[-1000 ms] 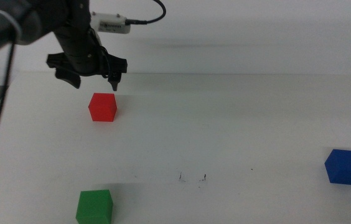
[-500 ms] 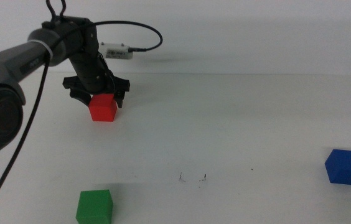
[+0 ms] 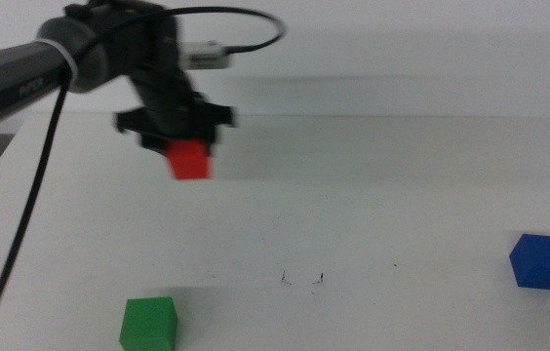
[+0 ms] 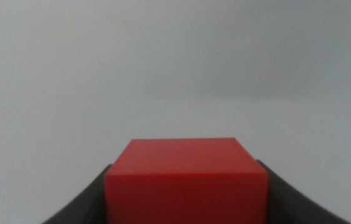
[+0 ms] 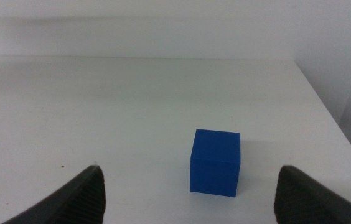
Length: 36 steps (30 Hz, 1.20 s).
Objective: Stack red cubes first, then green, then blue cubes in a specific spot.
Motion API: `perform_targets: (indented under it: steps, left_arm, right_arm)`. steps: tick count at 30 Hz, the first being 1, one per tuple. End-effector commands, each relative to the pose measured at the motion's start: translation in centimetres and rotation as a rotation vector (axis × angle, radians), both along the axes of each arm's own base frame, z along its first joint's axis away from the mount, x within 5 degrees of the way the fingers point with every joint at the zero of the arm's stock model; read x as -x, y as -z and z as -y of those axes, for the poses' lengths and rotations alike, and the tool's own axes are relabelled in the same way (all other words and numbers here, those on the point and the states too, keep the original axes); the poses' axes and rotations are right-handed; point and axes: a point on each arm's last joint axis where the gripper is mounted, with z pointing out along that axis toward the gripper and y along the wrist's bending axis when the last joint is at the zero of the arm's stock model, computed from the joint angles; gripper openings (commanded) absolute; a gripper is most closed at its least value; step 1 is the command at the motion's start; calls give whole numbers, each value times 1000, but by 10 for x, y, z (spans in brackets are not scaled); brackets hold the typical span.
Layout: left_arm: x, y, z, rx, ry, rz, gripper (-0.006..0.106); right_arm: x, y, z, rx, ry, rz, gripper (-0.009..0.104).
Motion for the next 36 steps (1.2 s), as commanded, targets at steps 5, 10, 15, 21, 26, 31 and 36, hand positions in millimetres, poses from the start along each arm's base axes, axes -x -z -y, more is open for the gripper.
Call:
perform_targets:
  steps: [5, 10, 15, 21, 26, 31, 36]
  left_arm:
    - [88, -12, 87, 98, -68, -30, -2]
    - [102, 13, 125, 73, -39, -18, -2]
    - [99, 40, 136, 75, -23, -50, -2]
    - [97, 56, 140, 66, -11, -70, -2]
    - [96, 64, 142, 71, -4, -87, 0]
    - [97, 65, 144, 80, 22, -91, 5]
    - [96, 72, 143, 59, 22, -109, 23]
  right_arm:
    - [0, 0, 1, 17, 7, 15, 92]
    - [0, 0, 1, 17, 7, 15, 92]
    - [0, 0, 1, 17, 7, 15, 92]
    - [0, 0, 1, 17, 7, 15, 92]
    - [0, 0, 1, 17, 7, 15, 92]
    - [0, 0, 1, 17, 7, 15, 92]
    - [0, 0, 1, 17, 7, 15, 92]
